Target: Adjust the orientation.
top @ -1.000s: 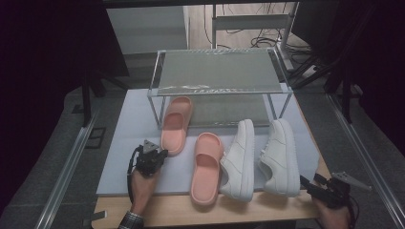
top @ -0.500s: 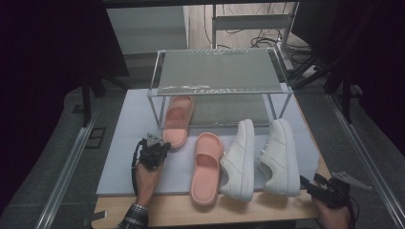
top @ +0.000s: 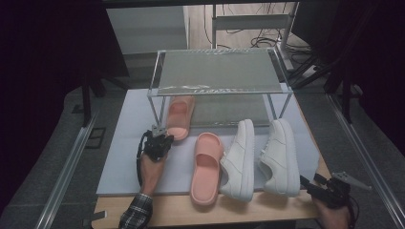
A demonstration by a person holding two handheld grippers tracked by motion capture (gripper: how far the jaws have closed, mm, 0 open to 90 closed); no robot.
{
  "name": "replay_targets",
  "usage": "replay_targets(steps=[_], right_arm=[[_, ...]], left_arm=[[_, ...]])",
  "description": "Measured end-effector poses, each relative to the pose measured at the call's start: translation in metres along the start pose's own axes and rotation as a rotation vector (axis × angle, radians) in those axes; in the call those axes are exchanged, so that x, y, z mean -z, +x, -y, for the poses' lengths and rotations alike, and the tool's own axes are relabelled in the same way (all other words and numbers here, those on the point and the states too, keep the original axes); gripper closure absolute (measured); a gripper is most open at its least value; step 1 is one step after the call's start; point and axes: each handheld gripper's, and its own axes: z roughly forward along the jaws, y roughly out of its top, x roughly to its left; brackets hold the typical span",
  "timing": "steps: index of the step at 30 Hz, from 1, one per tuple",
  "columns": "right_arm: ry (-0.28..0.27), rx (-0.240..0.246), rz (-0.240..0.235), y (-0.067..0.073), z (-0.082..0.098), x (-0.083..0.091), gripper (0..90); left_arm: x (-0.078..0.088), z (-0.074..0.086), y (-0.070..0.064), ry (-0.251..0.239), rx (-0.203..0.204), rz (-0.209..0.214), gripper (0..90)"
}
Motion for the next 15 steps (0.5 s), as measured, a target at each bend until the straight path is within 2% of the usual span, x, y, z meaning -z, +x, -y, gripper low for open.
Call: replay_targets(steps=[15], right_arm=[[0.0,-0.001,-0.002,0.0,0.0,0.0,25.4]], left_arm=[[-0.028,-0.022,0.0,0.006,-0.005,-0.033,89.9]])
